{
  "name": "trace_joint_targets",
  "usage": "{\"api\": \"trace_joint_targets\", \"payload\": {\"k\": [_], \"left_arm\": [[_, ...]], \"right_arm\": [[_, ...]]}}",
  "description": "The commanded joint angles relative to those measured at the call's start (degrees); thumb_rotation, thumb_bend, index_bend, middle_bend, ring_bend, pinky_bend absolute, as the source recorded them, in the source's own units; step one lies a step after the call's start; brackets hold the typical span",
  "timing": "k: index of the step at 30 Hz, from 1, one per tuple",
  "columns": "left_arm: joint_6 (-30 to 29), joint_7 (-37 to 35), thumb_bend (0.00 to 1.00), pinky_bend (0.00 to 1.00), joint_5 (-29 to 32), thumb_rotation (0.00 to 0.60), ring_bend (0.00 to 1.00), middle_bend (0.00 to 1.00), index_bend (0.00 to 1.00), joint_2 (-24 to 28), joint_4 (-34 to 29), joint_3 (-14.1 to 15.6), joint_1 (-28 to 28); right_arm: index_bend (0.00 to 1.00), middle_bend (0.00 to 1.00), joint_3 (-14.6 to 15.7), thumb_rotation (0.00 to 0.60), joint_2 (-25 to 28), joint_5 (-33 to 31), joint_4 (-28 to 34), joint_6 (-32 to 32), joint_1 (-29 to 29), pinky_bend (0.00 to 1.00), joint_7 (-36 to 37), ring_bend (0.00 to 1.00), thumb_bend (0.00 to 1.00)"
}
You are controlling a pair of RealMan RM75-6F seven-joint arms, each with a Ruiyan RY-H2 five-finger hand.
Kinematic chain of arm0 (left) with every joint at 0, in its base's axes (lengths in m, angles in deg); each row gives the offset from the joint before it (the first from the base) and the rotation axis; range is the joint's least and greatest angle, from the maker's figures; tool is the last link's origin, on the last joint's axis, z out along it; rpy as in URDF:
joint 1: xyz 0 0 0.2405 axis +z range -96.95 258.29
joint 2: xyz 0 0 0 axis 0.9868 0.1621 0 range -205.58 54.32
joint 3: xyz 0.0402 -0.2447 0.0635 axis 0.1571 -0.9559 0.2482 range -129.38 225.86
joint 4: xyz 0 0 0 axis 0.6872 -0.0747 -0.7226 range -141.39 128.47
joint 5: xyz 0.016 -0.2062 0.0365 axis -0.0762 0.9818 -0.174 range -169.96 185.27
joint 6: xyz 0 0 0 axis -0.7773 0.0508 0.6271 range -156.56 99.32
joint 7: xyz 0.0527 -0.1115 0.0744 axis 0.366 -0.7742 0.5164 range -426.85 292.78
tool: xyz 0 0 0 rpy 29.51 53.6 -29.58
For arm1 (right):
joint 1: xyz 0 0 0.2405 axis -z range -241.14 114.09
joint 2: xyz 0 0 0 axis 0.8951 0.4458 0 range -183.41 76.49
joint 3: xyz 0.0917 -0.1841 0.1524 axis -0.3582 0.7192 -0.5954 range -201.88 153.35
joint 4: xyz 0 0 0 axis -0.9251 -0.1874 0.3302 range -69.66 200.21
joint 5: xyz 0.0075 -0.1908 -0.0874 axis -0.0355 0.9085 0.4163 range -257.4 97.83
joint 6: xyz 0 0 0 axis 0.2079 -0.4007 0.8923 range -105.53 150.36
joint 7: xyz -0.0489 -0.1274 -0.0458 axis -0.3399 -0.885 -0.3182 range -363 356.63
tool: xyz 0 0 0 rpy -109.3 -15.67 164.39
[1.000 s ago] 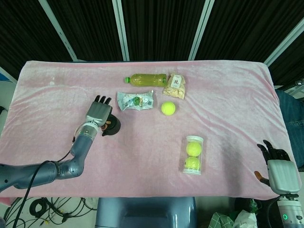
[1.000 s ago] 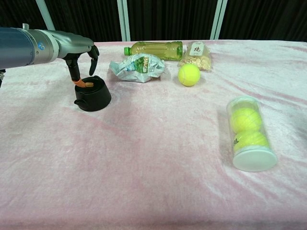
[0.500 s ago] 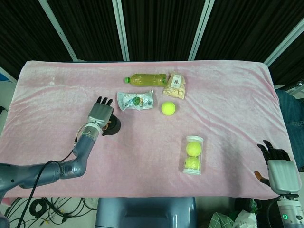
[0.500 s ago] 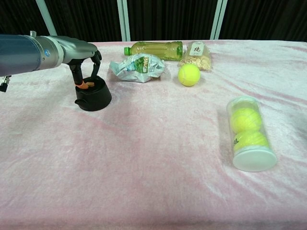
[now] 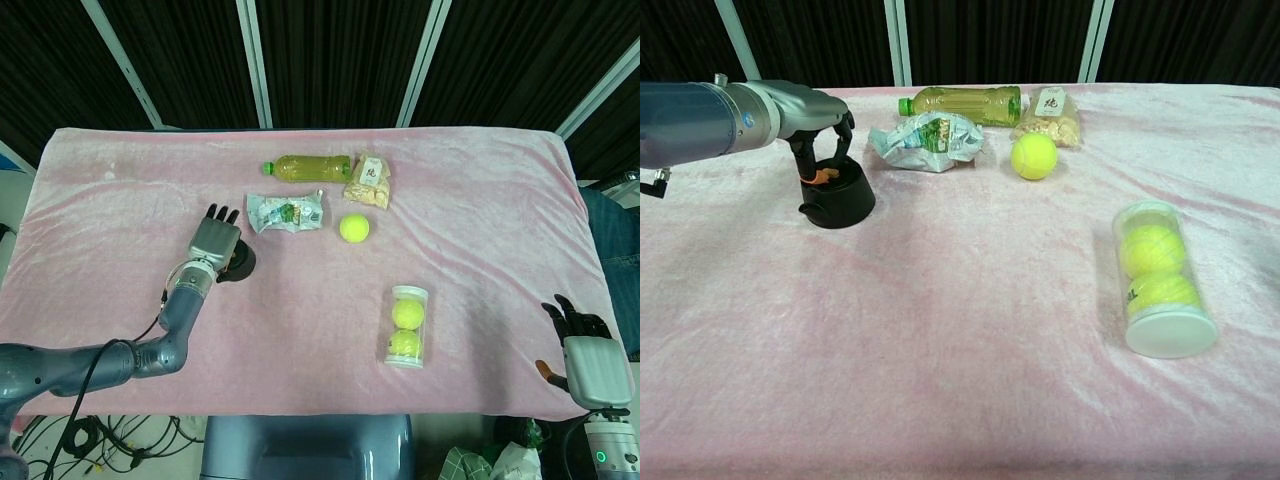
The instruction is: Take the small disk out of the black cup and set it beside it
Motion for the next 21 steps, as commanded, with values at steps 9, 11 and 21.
{"api": "trace_joint_targets", "payload": {"k": [9,11,21], "left_arm": [[-1.2,-3.0,0.42,0.00,-2.2,0.600,0.00,0.10,0.58,3.3,-5.7,-3.0,0.4],[-1.5,-4.6,0.42,0.00,-3.0,0.600,0.00,0.11,0.58,5.0,-8.4,-4.3,0.7],[-1.3,-10.7,0.42,0.00,-7.1,0.600,0.00,0.12,0.59,10.4,-17.0,-7.9,1.9]], "right_arm": [[0.19,0.10,0.0,0.600,0.1,0.0,0.1,0.0,0.0,0.21,0.2,0.26,0.09],[0.19,0.10,0.0,0.600,0.1,0.1,0.1,0.0,0.0,0.21,0.2,0.26,0.09],[0.19,0.10,0.1,0.600,0.0,0.0,0.2,0.1,0.0,0.21,0.0,0.26,0.09]]}}
